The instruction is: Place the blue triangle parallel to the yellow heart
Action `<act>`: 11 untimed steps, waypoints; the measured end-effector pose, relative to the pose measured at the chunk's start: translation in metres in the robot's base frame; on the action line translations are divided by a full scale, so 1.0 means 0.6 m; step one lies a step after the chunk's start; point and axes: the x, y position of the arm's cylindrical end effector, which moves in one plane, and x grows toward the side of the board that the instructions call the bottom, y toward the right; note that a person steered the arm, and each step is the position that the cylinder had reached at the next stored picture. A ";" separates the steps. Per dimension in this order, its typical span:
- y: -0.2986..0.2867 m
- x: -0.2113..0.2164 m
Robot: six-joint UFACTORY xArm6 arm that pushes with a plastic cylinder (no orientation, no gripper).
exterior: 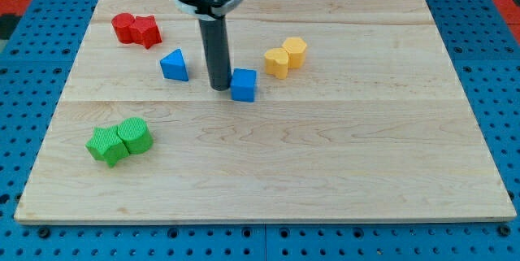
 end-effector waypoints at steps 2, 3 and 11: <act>0.027 0.054; 0.064 0.046; -0.116 -0.066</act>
